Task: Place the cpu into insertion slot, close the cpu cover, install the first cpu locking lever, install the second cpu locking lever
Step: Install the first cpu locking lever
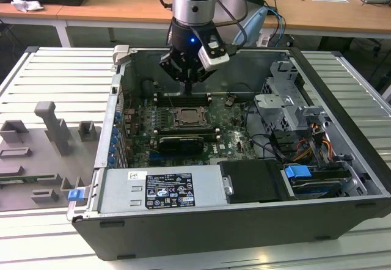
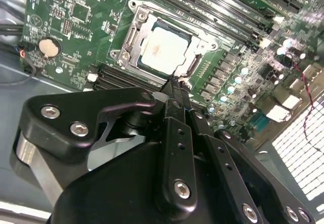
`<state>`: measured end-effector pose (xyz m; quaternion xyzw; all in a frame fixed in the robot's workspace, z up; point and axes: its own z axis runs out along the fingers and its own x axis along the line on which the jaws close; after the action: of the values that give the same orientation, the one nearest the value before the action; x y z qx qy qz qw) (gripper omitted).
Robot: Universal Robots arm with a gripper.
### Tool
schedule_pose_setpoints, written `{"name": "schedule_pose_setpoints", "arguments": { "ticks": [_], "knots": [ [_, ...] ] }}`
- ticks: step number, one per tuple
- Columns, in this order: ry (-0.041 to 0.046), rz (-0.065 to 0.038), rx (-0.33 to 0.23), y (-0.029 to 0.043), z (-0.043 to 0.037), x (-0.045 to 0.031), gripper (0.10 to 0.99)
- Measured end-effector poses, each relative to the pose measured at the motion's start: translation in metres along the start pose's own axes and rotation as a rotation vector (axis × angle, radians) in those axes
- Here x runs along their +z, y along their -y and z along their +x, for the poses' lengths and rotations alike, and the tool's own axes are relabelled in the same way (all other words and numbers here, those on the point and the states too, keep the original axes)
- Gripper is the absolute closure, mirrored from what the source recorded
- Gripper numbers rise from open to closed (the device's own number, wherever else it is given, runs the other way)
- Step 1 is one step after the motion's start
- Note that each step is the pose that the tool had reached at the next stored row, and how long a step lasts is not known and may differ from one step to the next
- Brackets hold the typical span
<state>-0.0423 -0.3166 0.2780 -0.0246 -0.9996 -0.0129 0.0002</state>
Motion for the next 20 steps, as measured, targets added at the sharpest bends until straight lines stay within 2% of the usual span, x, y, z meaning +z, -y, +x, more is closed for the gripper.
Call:
{"name": "schedule_pose_setpoints", "arguments": {
  "ticks": [12, 14, 15, 16, 19, 20],
  "knots": [
    [-0.0030, 0.000, -0.118, 0.0000, 0.0000, 0.0000, 0.980],
    [-0.0042, 0.000, -0.164, 0.0000, 0.0000, 0.0000, 0.980],
    [-0.0054, 0.000, -0.218, 0.0001, 0.0016, 0.0002, 0.980],
    [-0.0054, 0.000, -0.209, 0.0006, 0.0138, 0.0007, 0.980],
    [-0.0045, 0.000, -0.177, 0.0007, 0.0155, 0.0015, 0.980],
    [-0.0046, 0.000, -0.174, 0.0009, 0.0189, 0.0017, 0.980]
  ]
}}
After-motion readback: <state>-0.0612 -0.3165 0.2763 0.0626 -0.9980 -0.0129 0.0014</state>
